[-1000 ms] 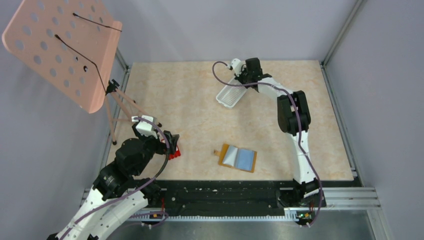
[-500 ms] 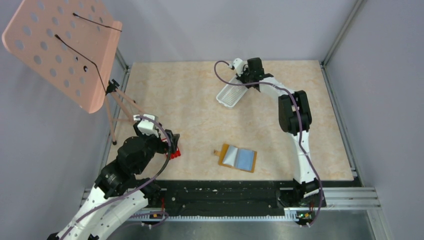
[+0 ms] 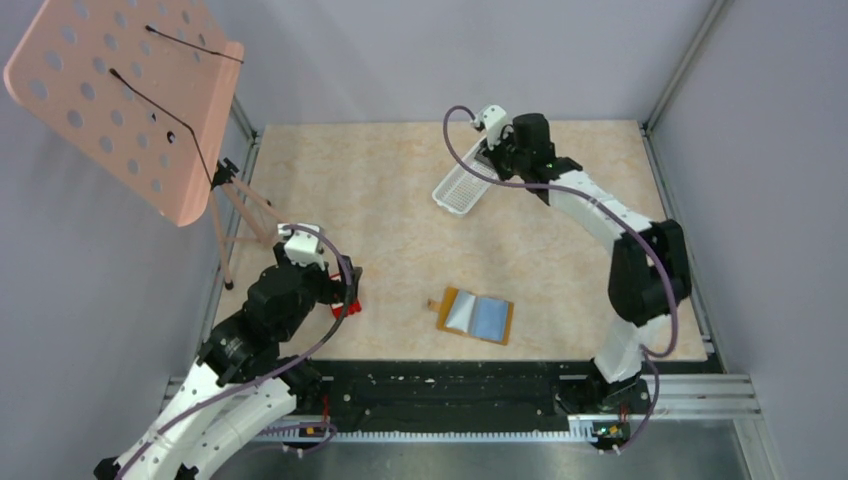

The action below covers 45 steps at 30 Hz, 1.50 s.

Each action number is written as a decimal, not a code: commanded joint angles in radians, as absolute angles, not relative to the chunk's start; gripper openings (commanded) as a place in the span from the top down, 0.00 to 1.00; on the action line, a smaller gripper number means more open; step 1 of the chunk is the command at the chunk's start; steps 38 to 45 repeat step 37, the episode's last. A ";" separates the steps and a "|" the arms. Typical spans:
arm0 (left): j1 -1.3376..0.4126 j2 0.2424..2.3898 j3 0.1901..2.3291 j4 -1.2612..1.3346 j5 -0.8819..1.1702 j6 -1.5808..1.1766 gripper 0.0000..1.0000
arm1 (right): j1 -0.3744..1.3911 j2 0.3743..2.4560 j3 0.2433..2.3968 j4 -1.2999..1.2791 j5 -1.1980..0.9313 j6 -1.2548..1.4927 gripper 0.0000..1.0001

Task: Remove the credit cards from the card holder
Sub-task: Place the credit card in the storage box, then reset both arms

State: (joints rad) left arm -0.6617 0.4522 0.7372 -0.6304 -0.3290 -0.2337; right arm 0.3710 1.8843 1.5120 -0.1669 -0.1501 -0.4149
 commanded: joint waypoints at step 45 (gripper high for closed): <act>-0.659 0.295 0.710 -0.551 -0.100 -0.584 0.01 | 0.494 0.446 0.784 -0.638 0.077 0.452 0.01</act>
